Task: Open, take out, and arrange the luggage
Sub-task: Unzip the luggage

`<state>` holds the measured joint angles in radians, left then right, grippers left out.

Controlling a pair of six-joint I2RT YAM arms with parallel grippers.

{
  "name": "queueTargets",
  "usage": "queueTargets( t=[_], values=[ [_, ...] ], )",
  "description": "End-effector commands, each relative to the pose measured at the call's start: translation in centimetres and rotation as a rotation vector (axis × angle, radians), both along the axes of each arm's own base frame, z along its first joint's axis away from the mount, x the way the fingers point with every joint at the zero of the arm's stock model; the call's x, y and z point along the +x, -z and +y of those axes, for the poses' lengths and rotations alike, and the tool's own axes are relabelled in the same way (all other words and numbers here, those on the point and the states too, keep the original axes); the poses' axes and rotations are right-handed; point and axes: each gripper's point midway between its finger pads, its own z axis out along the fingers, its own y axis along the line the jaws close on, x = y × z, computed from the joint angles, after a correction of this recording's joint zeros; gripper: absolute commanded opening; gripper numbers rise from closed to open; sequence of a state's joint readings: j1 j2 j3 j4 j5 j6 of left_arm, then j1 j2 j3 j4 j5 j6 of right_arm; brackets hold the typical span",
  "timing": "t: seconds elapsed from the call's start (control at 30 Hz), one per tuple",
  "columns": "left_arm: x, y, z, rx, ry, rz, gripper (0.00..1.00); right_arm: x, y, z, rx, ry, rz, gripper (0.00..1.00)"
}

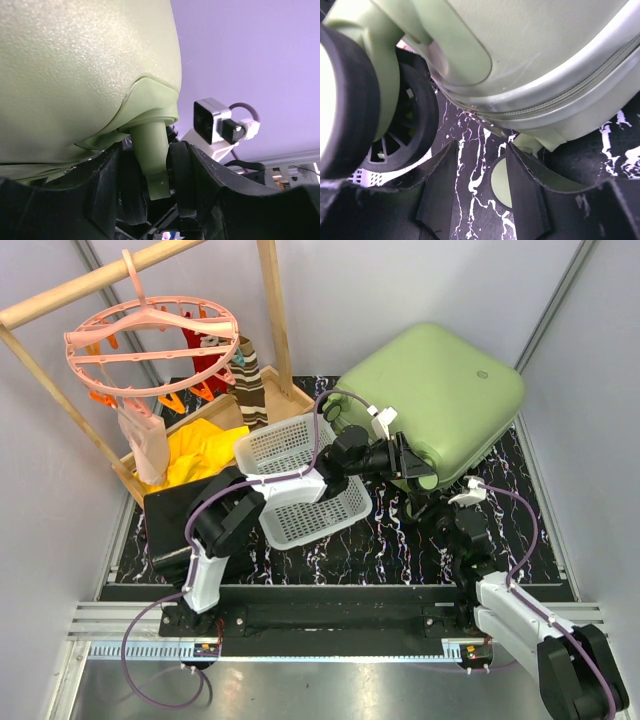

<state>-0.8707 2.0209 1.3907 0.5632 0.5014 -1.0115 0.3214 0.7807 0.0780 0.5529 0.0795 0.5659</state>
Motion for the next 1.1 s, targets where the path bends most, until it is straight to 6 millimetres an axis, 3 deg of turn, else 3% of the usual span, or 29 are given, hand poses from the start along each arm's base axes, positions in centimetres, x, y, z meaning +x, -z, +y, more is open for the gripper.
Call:
queueTargets(
  t=[0.0, 0.4, 0.73, 0.87, 1.07],
  values=[
    [-4.2, -13.6, 0.2, -0.389, 0.117, -0.266, 0.0, 0.5, -2.7, 0.7, 0.055, -0.021, -0.121, 0.52],
    [-4.4, -14.2, 0.6, -0.407, 0.117, -0.259, 0.0, 1.5, -3.8, -1.0, -0.003, 0.07, -0.207, 0.48],
    [-4.4, -14.0, 0.4, -0.403, 0.116, -0.253, 0.0, 2.8, -3.2, -0.5, -0.01, 0.071, -0.206, 0.34],
    [-4.4, -14.0, 0.5, -0.4, 0.116, -0.256, 0.0, 3.3, -3.7, -0.5, -0.007, 0.078, -0.236, 0.31],
    [-4.4, -13.9, 0.4, -0.397, 0.114, -0.261, 0.0, 3.6, -4.4, -0.5, -0.016, 0.08, -0.263, 0.19]
  ],
)
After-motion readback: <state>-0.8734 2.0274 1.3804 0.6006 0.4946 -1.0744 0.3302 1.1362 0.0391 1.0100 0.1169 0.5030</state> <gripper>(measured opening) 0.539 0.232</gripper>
